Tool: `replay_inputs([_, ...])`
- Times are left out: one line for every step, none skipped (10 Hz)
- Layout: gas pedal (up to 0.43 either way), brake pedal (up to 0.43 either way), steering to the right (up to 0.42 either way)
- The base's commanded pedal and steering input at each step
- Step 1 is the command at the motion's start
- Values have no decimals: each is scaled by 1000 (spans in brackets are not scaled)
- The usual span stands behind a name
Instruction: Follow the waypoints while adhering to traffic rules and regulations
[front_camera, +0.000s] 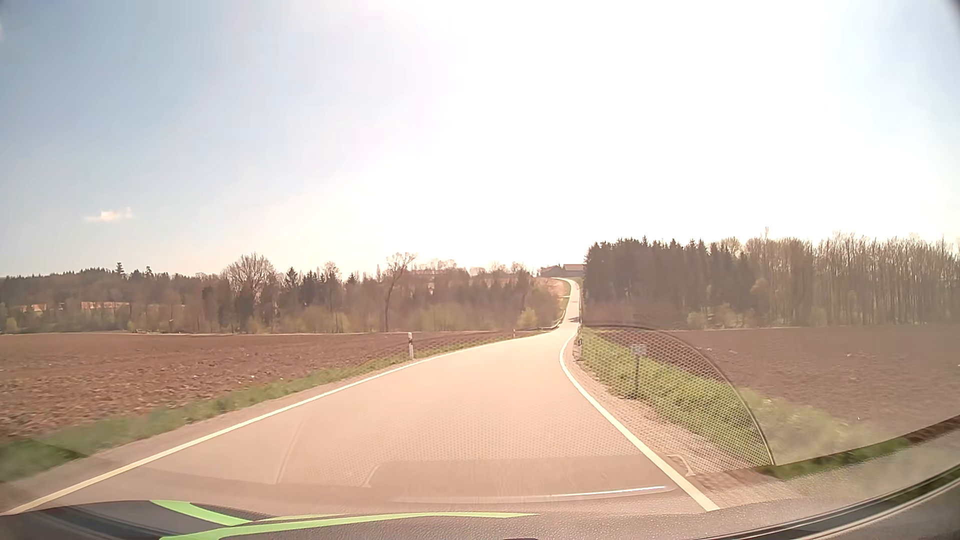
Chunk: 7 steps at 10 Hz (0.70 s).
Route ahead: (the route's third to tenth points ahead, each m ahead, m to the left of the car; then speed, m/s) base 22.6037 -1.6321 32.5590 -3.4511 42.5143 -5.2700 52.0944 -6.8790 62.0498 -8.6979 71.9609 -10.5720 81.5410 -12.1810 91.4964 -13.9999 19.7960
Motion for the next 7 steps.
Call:
replay_inputs([240,0,26])
replay_inputs([240,0,26])
replay_inputs([240,0,26])
replay_inputs([240,0,26])
replay_inputs([240,0,26])
replay_inputs([240,0,26])
replay_inputs([240,0,26])
